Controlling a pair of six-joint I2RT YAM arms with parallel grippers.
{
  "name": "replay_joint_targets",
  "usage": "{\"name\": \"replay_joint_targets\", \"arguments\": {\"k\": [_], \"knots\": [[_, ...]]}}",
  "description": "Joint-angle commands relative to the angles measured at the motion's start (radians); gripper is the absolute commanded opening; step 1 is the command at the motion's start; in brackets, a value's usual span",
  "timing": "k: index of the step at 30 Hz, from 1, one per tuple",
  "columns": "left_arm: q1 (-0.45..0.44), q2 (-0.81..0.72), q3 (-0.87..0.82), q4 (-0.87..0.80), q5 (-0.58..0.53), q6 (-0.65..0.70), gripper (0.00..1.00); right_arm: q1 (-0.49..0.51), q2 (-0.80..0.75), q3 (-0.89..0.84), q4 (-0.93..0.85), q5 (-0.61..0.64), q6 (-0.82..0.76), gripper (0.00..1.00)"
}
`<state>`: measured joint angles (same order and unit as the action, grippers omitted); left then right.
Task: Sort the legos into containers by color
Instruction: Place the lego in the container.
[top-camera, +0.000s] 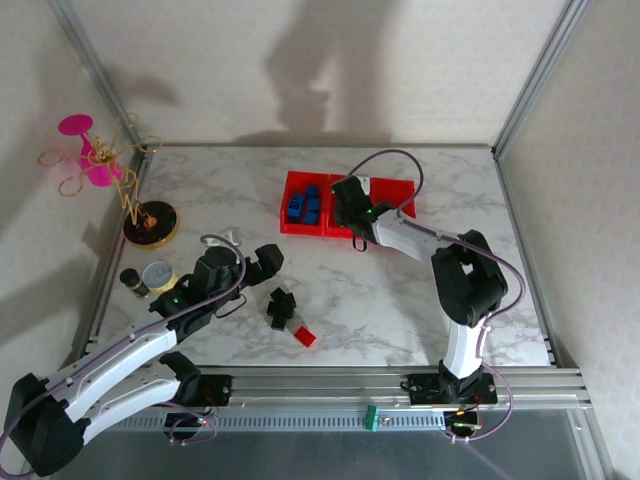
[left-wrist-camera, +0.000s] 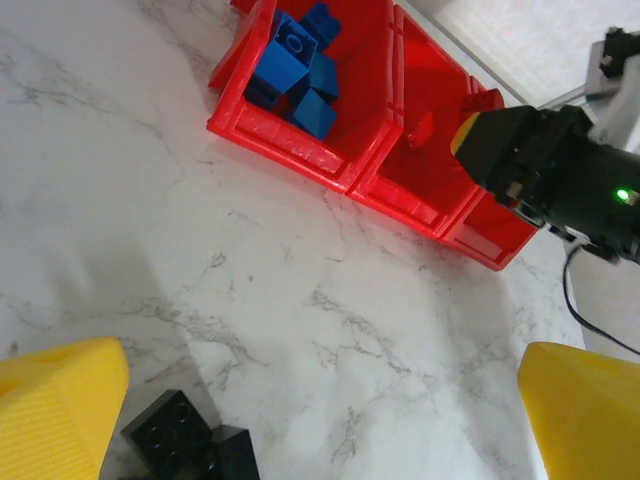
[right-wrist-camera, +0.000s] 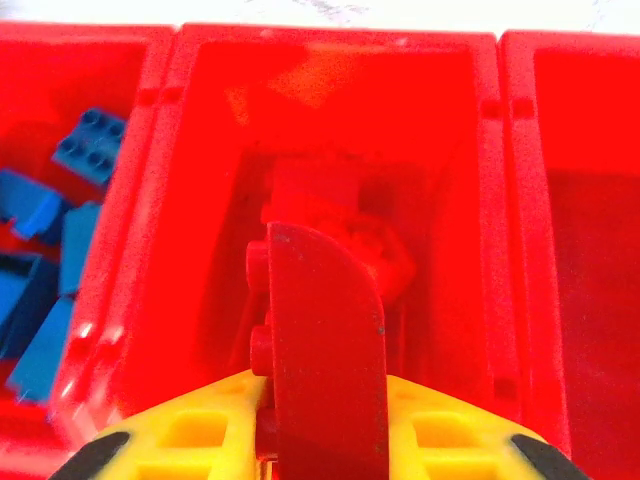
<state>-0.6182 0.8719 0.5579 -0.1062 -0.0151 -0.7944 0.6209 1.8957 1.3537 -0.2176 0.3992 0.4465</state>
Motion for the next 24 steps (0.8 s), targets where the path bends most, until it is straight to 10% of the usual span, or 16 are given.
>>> {"name": "replay_joint_targets", "arguments": {"k": [1,10,24], "knots": [[0.008,0.036,0.051,0.054,-0.024,0.023,1.0,-0.033,0.07,0.09,0.016,0.012,-0.064,0.23],[0.008,0.088,0.069,0.073,-0.017,0.03,1.0,-0.075,0.192,0.224,0.009,-0.003,-0.119,0.36],[0.007,0.031,0.074,0.038,-0.013,0.022,1.0,-0.018,-0.038,0.113,0.005,-0.036,-0.111,0.56]]}}
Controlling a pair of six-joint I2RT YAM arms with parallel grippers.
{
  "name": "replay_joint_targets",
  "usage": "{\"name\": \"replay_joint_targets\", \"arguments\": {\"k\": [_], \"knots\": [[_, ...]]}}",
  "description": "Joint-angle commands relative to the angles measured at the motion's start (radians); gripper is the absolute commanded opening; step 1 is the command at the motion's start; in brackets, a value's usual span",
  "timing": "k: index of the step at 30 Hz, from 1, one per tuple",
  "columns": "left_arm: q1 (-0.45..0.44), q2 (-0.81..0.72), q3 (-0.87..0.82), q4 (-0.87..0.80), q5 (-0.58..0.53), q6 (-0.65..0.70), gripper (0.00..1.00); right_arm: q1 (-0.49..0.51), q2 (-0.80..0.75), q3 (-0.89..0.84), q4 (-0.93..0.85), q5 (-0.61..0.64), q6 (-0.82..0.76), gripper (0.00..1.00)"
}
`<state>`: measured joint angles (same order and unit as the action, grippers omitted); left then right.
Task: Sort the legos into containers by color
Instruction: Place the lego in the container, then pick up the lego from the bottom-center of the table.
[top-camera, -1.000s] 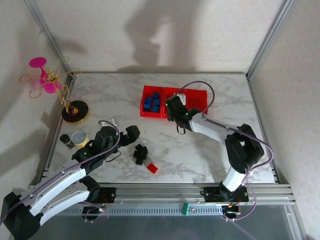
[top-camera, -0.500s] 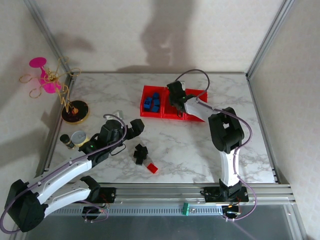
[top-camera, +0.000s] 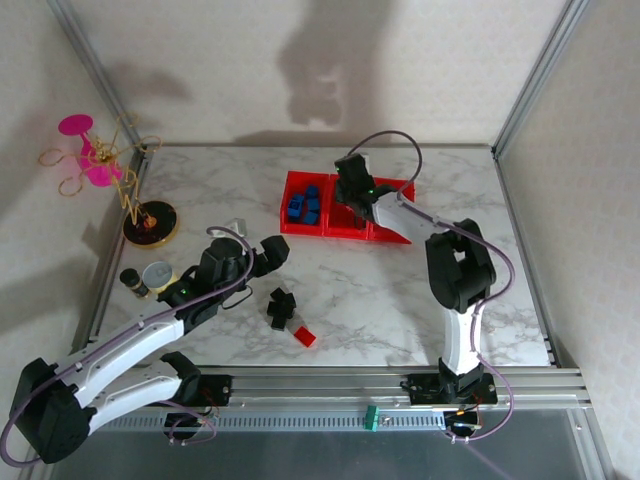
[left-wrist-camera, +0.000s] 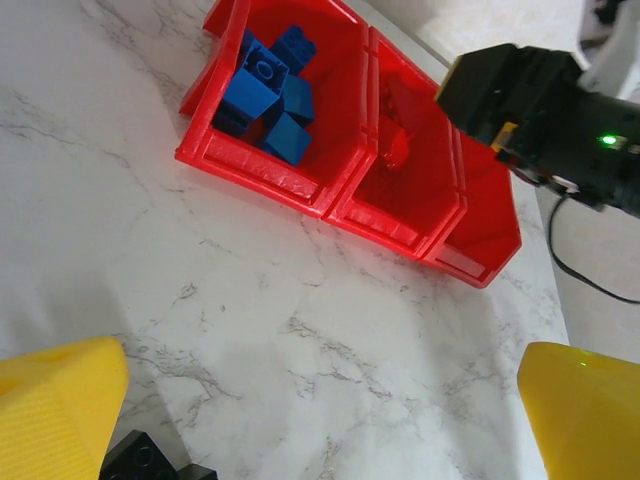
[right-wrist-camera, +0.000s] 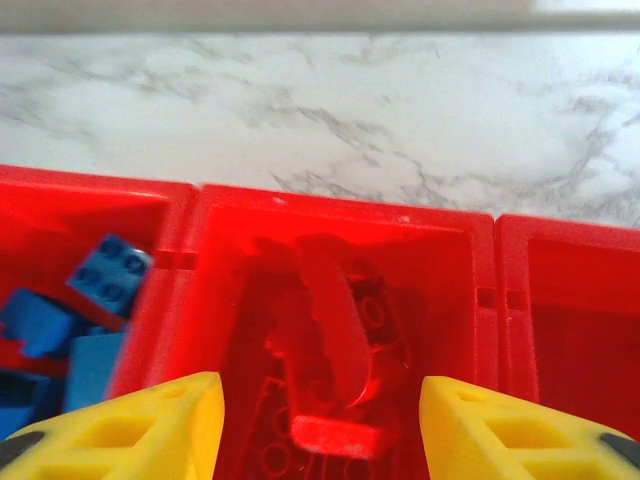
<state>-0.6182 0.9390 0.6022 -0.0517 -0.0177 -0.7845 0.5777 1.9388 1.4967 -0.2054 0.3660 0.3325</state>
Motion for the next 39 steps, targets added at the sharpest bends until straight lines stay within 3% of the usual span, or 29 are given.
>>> {"name": "replay_joint_targets", "arguments": {"k": [1,7,17,29,39], "knots": [[0.008,-0.048,0.028,-0.026,-0.015,0.012,1.0,0.034,-0.103,-0.047,-0.014,-0.004,0.009,0.56],[0.008,-0.133,0.004,-0.096,-0.018,0.009,1.0,0.125,-0.26,-0.215,-0.027,-0.036,0.077,0.61],[0.008,-0.277,-0.062,-0.243,-0.037,-0.025,1.0,0.363,-0.417,-0.475,-0.052,-0.085,0.22,0.68],[0.008,-0.395,-0.125,-0.368,-0.04,-0.072,0.99,0.625,-0.448,-0.62,-0.051,-0.162,0.265,0.77],[0.008,-0.414,-0.14,-0.39,-0.053,-0.088,1.0,0.78,-0.34,-0.627,-0.081,-0.108,0.305,0.77]]}}
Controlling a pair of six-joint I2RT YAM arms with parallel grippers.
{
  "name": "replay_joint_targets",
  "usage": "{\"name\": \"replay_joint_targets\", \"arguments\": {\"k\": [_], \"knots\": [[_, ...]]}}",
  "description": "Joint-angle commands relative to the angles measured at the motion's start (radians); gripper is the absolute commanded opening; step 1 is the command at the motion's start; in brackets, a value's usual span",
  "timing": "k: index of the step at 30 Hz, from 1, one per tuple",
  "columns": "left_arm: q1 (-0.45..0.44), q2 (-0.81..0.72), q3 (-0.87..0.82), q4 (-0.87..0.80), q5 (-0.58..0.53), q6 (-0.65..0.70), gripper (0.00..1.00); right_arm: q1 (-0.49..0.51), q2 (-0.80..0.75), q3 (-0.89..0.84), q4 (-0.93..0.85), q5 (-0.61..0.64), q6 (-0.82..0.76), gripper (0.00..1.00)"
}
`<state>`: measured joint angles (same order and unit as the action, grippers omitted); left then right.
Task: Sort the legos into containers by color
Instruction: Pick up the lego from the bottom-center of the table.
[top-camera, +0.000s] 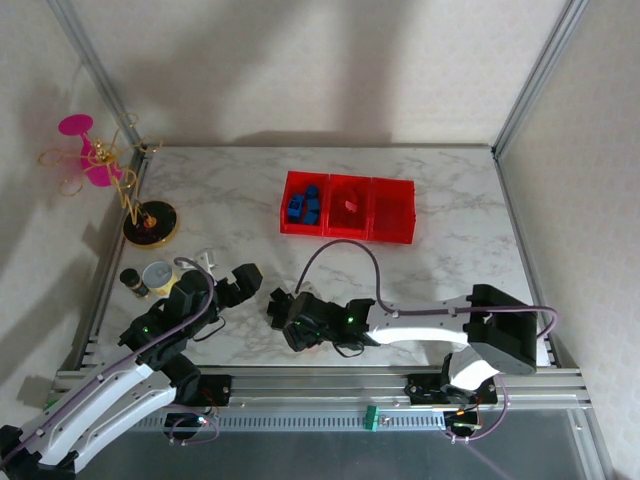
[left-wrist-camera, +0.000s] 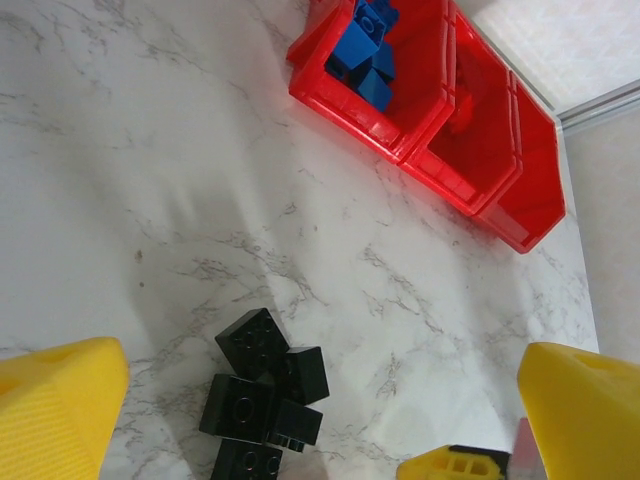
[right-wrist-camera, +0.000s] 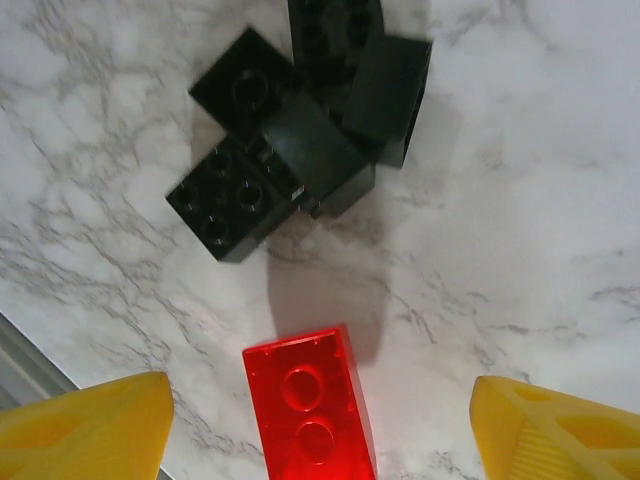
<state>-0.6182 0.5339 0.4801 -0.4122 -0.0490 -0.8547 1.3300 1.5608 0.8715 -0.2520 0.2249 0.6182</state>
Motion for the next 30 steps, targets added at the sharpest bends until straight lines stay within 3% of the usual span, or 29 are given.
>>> {"name": "replay_joint_targets", "arguments": {"k": [1,15,23,30], "knots": [[0.008,-0.009,-0.019,-0.029,-0.022,-0.02,1.0,0.033,0.049,0.0,-0.03,0.033,0.015,0.77],[0.008,-0.01,-0.03,-0.019,-0.022,-0.017,1.0,0.039,0.165,0.066,-0.058,0.083,-0.025,0.52],[0.008,-0.01,-0.031,-0.01,-0.016,-0.018,1.0,0.038,0.147,0.069,-0.058,0.087,-0.013,0.35],[0.008,0.003,-0.014,0.007,-0.007,-0.013,0.99,0.014,0.076,0.074,-0.077,0.093,0.011,0.29]]}}
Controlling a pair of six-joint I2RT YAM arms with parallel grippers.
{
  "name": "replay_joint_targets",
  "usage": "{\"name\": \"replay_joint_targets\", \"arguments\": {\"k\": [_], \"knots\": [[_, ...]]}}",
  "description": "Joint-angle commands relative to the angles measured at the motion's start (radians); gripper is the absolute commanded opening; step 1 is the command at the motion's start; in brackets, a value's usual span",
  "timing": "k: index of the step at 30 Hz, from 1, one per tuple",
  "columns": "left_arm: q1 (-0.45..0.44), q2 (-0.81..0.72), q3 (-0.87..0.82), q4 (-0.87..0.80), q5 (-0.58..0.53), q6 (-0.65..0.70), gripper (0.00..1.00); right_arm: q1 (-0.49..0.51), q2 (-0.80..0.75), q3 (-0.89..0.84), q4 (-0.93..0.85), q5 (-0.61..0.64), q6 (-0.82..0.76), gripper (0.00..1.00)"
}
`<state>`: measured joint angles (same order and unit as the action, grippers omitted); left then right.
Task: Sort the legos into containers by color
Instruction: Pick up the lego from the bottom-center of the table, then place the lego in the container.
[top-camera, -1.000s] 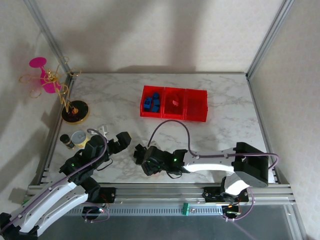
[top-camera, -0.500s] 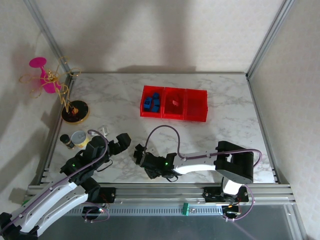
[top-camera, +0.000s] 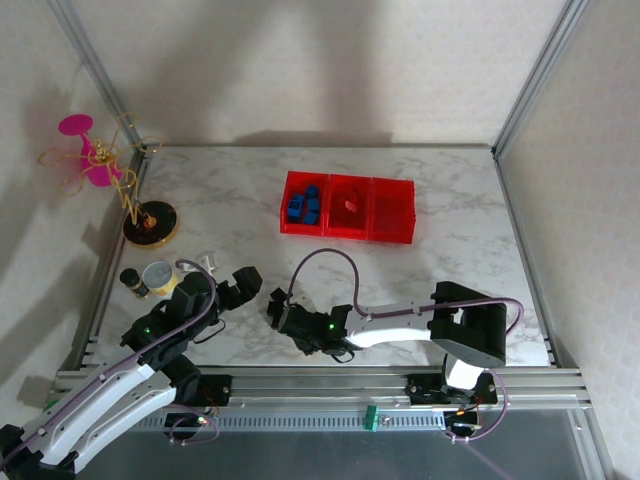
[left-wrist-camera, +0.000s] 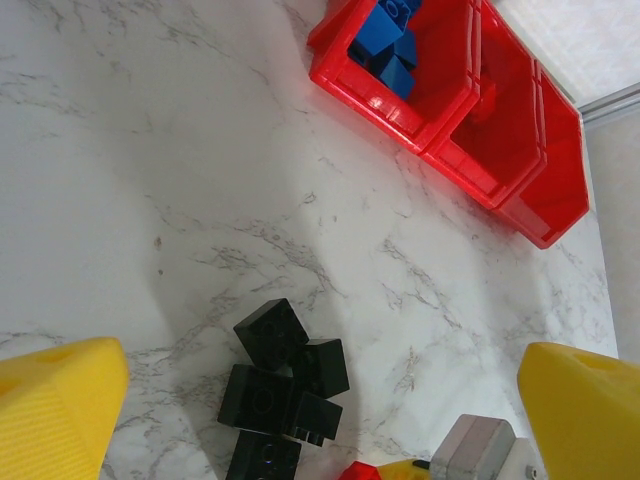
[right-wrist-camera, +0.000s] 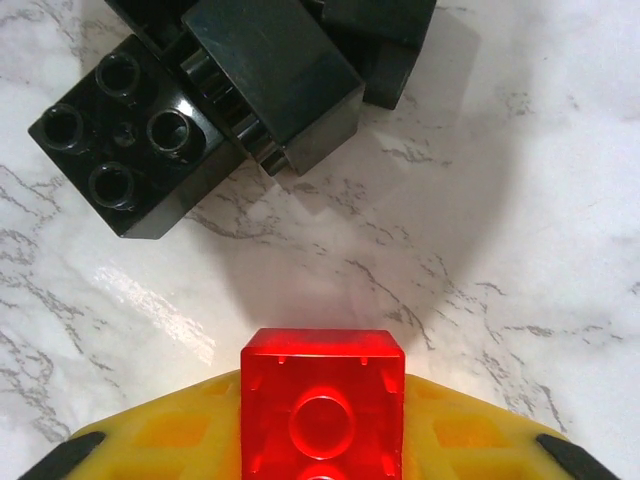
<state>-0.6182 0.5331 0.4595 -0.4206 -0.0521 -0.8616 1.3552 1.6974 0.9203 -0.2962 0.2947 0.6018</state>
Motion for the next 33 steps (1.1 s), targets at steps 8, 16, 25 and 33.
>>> {"name": "replay_joint_targets", "arguments": {"k": [8,16,25,33], "knots": [[0.008,0.079,0.048,0.075,0.016,0.028,1.0,-0.173,-0.171,0.064,-0.097,0.034,0.034,0.29],[0.008,0.203,0.126,0.159,0.031,0.086,1.0,-0.413,-0.171,0.162,-0.094,0.104,-0.027,0.31],[0.008,0.328,0.167,0.272,0.046,0.108,1.0,-0.609,0.004,0.324,0.022,0.14,-0.158,0.32],[0.008,0.399,0.191,0.336,0.046,0.109,1.0,-0.722,0.209,0.494,0.064,0.1,-0.219,0.31]]}}
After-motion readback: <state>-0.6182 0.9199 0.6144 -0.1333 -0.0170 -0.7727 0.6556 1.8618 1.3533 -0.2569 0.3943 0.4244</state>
